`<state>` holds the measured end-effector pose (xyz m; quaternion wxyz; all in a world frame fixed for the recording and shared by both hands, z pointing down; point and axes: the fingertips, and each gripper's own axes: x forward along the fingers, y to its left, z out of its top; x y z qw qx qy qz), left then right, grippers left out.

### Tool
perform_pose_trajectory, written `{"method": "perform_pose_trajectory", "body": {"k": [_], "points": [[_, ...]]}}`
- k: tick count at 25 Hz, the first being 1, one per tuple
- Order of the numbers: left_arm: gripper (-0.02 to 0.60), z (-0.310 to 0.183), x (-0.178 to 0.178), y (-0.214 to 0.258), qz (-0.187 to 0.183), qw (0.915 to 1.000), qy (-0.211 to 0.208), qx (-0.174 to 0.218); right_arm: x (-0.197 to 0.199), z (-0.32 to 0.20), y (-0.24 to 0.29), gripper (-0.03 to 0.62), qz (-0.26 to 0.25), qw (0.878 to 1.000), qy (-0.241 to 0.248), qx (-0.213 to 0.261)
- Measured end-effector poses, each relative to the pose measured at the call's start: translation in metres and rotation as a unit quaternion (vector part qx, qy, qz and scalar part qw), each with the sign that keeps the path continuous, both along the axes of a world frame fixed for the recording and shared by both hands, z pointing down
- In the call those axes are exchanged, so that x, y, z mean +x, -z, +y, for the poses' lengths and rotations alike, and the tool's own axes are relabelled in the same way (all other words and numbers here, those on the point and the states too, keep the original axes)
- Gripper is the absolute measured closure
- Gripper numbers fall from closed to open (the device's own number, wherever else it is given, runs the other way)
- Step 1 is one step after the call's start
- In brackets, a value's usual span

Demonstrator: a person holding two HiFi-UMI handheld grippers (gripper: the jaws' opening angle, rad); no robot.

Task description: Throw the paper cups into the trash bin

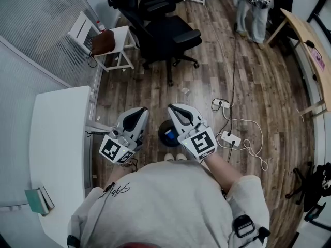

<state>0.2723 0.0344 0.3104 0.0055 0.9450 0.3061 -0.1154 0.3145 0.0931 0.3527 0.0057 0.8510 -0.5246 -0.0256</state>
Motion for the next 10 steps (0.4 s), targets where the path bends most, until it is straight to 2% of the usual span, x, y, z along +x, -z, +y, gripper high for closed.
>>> {"method": "perform_pose_trajectory", "body": {"k": [10], "points": [[0.588, 0.0023, 0.0014, -0.0015, -0.001, 1.0, -0.004, 0.005, -0.0003, 0.0009, -0.0001, 0.585, 0.002, 1.0, 0.005, -0.006]]}}
